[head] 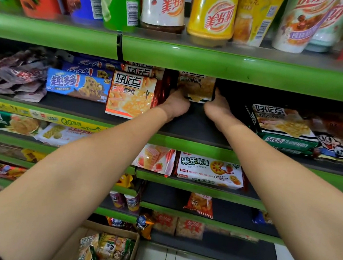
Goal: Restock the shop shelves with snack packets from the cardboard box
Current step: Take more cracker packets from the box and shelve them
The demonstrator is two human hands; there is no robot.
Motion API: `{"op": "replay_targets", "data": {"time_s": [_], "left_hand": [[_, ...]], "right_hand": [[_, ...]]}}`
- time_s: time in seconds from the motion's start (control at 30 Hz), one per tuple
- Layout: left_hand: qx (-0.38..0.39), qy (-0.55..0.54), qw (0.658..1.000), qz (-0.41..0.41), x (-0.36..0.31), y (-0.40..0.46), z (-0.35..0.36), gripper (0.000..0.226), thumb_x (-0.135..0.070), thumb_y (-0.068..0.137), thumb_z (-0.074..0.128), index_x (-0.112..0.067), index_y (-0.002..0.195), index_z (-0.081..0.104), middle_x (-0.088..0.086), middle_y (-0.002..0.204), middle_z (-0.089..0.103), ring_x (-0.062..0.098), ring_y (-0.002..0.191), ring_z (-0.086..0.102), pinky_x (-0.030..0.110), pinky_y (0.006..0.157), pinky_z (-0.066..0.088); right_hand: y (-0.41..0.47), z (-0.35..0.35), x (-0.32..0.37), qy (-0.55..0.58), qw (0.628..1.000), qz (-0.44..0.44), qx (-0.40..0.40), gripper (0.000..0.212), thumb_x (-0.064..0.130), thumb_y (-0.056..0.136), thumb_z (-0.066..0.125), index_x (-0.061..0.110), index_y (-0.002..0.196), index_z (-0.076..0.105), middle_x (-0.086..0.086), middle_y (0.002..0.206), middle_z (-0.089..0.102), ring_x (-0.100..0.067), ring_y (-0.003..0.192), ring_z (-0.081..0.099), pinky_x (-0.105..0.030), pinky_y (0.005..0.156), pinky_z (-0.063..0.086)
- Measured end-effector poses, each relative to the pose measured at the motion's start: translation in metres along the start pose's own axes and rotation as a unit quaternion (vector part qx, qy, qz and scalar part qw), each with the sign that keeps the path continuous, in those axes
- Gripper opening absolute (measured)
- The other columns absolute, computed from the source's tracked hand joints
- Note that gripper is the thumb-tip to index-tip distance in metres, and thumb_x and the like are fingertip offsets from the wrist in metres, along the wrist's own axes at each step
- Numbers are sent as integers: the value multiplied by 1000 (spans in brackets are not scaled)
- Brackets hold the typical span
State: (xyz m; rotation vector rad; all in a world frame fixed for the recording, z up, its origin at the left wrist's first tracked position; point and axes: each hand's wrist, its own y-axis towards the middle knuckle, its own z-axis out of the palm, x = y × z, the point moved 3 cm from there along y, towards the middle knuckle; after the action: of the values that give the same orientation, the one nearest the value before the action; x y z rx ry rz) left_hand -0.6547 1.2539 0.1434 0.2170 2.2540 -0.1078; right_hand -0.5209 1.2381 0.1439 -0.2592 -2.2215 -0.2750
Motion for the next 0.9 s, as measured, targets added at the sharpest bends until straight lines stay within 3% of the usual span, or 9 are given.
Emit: {"op": "replay_targets", "data": {"time_s": [0.17, 0.23, 0.33, 0.47, 0.57, 0.63, 0.7, 0.8, 0.9], "left_hand": [[-56, -106, 993, -2, -11, -29, 8, 45, -1, 88, 57, -5, 133, 57, 17, 135, 59, 29, 125, 54, 34, 108, 41], [-37, -161, 986, -28, -19, -42, 16, 27, -5, 92, 57, -3, 117, 66, 17, 117, 67, 28, 106, 62, 37, 94, 49], [23, -256, 965, -52, -34, -61, 32, 16, -11, 97, 54, -5, 106, 64, 15, 97, 65, 21, 75, 61, 29, 69, 52], [65, -282, 956, -54, -51, -71, 45, 13, -15, 100, 50, -7, 108, 57, 13, 90, 62, 16, 64, 59, 24, 56, 50], [73, -276, 956, -67, -64, -71, 53, 15, -21, 101, 50, -8, 107, 56, 9, 85, 61, 16, 61, 59, 19, 46, 50], [78, -267, 957, -79, -73, -72, 61, 22, -29, 100, 53, -10, 109, 56, 7, 84, 61, 16, 60, 61, 21, 44, 49], [84, -257, 959, -86, -81, -73, 67, 33, -39, 98, 56, -12, 116, 56, 6, 87, 62, 17, 63, 64, 22, 45, 50], [97, -244, 960, -96, -91, -75, 76, 47, -47, 95, 58, -15, 128, 53, 7, 95, 63, 19, 68, 68, 23, 45, 51], [112, -213, 965, -104, -99, -78, 85, 50, -44, 94, 60, -10, 130, 54, 8, 100, 63, 20, 71, 68, 23, 45, 51]], "right_hand": [[-30, -6, -1, 75, 997, 10, -17, 52, 1, 86, 45, 16, 135, 53, -11, 137, 58, -27, 124, 55, -26, 100, 42], [-44, -12, -2, 108, 994, 24, -18, 54, -2, 86, 45, 13, 137, 53, -8, 139, 57, -25, 128, 53, -32, 107, 42], [-70, -31, 0, 188, 982, 7, 1, 46, -7, 87, 47, 6, 129, 59, -4, 125, 63, -21, 116, 58, -27, 95, 48], [-102, -73, -10, 128, 991, -12, 39, 48, -2, 89, 53, 4, 136, 56, -8, 134, 60, -22, 120, 58, -33, 107, 43], [-119, -107, -20, 132, 990, -23, 47, 39, -2, 92, 47, 3, 128, 61, -5, 97, 72, -19, 73, 71, -35, 74, 61], [-126, -131, -30, 109, 993, -32, 34, 31, 3, 95, 46, 10, 116, 68, 1, 72, 69, -15, 49, 63, -25, 45, 52], [-127, -157, -42, 64, 996, -62, -13, 26, 8, 93, 51, 21, 102, 71, 6, 62, 67, -5, 38, 55, -15, 37, 39], [-122, -190, -59, -34, 992, -79, -93, 23, 13, 89, 53, 25, 93, 73, 1, 77, 72, -4, 47, 55, -17, 46, 40], [-112, -208, -83, -104, 983, -51, -145, 24, 14, 89, 53, 14, 101, 73, -15, 101, 72, -28, 81, 60, -32, 72, 42]]}}
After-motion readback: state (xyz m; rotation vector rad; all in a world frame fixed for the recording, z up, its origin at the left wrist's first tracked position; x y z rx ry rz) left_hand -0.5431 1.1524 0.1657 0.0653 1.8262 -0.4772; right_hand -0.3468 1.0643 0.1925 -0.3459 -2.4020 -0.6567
